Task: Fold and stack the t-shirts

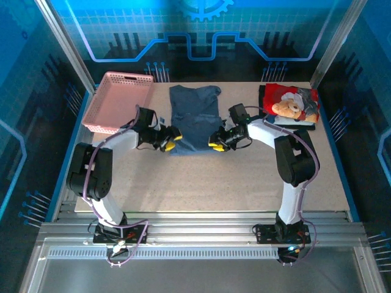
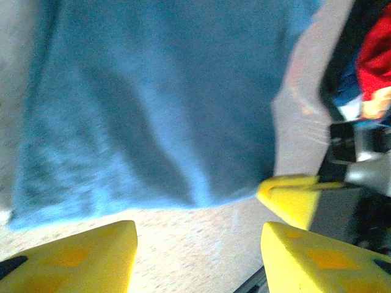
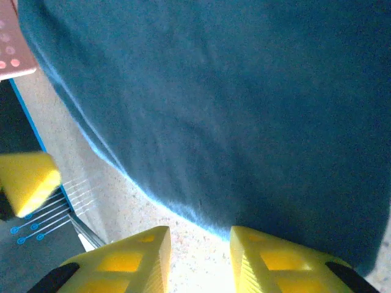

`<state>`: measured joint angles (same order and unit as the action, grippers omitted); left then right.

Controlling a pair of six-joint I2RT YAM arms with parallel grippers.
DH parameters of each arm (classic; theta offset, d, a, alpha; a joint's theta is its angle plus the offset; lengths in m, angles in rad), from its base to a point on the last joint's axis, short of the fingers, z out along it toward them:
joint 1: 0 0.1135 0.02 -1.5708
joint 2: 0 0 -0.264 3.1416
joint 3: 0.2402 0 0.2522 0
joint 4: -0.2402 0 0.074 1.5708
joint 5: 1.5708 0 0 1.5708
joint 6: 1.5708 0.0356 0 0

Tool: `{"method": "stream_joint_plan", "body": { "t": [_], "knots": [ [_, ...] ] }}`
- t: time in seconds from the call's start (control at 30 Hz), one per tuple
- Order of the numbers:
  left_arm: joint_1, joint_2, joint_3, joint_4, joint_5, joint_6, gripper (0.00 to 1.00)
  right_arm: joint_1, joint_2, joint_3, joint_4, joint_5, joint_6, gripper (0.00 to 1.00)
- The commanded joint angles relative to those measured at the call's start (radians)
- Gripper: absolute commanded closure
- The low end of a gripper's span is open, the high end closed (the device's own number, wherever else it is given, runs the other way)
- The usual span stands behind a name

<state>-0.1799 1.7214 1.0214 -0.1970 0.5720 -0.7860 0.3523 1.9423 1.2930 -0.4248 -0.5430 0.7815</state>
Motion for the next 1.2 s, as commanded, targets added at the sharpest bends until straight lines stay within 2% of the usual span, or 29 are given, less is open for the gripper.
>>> {"method": "stream_joint_plan", "body": {
  "t": [0.0, 0.13, 0.23, 0.37, 0.53, 0.7, 0.83, 1.17],
  "knots": [
    [0.002, -0.033, -0.067, 0.083, -0.009, 0.004, 0.43, -0.012, 0.024, -0.011, 0.022, 0.034, -0.026, 0.68],
    [0.005, -0.062, -0.135, 0.094, -0.045, -0.008, 0.43, -0.023, 0.036, -0.057, 0.019, 0.063, -0.027, 0.67],
    [0.005, -0.087, -0.167, 0.102, -0.057, -0.015, 0.42, -0.013, 0.042, -0.058, -0.003, 0.089, -0.059, 0.61],
    [0.008, -0.115, -0.186, 0.088, -0.080, -0.011, 0.41, -0.010, 0.054, -0.055, -0.008, 0.091, -0.070, 0.59],
    [0.015, -0.141, -0.196, 0.104, -0.077, -0.017, 0.40, -0.010, -0.034, -0.056, -0.026, 0.098, -0.071, 0.51],
    [0.026, -0.117, -0.197, 0.087, -0.072, -0.006, 0.40, -0.010, -0.118, -0.040, -0.145, 0.139, -0.109, 0.42],
    [0.027, -0.083, -0.192, 0.058, -0.071, 0.001, 0.40, -0.010, -0.112, -0.051, -0.161, 0.140, -0.112, 0.41],
    [0.026, 0.005, -0.198, 0.115, -0.063, -0.043, 0.41, 0.006, -0.024, -0.093, -0.050, 0.139, -0.058, 0.39]
  ]
}}
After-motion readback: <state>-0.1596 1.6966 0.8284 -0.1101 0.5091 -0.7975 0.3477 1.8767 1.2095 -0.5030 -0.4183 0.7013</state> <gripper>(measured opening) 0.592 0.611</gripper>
